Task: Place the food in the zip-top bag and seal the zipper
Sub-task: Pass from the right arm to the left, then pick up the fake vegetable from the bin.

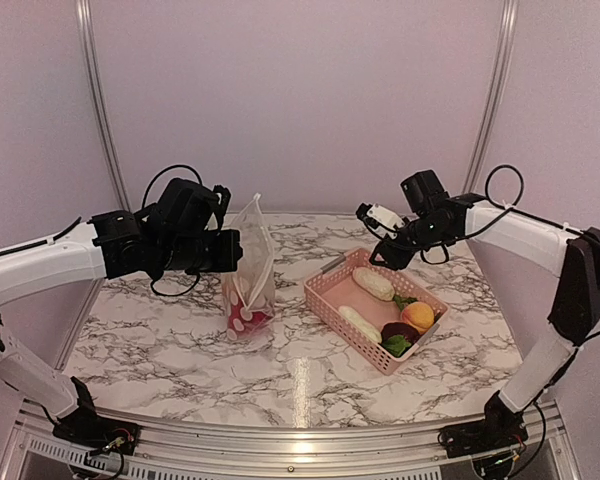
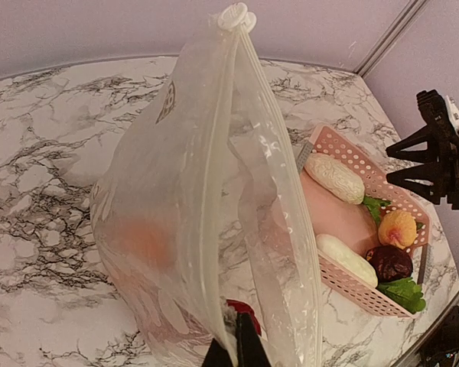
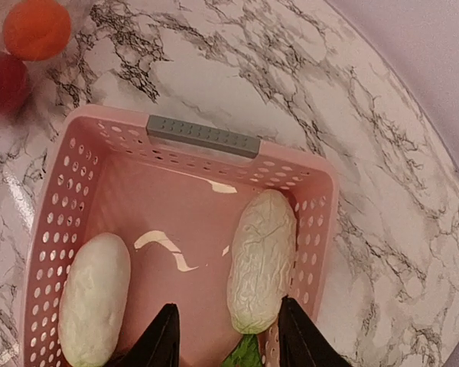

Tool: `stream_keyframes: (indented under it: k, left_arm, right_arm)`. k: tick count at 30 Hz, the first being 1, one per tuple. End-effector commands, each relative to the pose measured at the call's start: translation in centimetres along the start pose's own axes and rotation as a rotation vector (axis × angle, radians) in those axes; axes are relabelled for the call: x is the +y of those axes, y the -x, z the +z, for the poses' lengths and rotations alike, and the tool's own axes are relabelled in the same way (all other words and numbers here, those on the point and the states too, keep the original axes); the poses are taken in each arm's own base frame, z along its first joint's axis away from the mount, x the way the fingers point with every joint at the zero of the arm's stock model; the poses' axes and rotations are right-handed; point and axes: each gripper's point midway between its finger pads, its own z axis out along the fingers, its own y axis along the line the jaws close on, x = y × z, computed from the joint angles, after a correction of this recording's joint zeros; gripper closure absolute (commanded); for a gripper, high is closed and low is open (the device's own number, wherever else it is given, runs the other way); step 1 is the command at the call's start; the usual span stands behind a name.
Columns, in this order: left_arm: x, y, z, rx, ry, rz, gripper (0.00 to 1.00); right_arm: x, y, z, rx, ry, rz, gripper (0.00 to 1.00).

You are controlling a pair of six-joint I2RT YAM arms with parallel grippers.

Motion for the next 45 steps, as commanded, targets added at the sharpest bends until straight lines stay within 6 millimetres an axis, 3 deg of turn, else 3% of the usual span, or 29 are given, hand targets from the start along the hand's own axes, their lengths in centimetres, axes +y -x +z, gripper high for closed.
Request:
stream_keyframes:
  k: [1,11,17,24,28,33,38,45]
  left_arm:
    - [-0.7,1.6,-0.9,-0.047,-0.024,0.001,1.00]
    - [0.0,1.0,-0.9,-0.044,-0.010,0.003,1.00]
    - [0.1,1.0,-1.0,-0.047,-0.009,0.003,1.00]
    - [0.1,0.8,-0.8,-0.043,-0.011,0.003,1.00]
    - [0.0,0.8,-0.8,-0.045,-0.013,0.005,1.00]
    - [0.0,0.8,-0.7,-0.044,-0.013,0.004,1.00]
    - [0.3,0.8,-0.7,-0.047,0.000,0.009,1.00]
    - [0.3,0.7,-0.4,-0.047,0.002,0.004,1.00]
  right_arm:
    - [-1.7,-2.5,3.0,0.107,-0.065,0.026,0.58]
    - [-3.5,-5.4,7.9,0.233,-0.124,0.032,0.46]
    - [-4.3,-6.5,9.1,0.281,-0.167,0.043,0.43]
    - [-3.7,-7.4,10.3,0.322,-0.161,0.037,0.43]
    - [-3.9,-7.2,10.2,0.319,-0.178,0.041,0.49]
    - [-3.8,-5.0,8.2,0.255,-0.179,0.049,0.61]
    - [-3.5,-1.2,3.6,0.123,-0.180,0.040,0.64]
    - [0.2,5.4,-2.8,-0.146,0.005,-0.011,0.72]
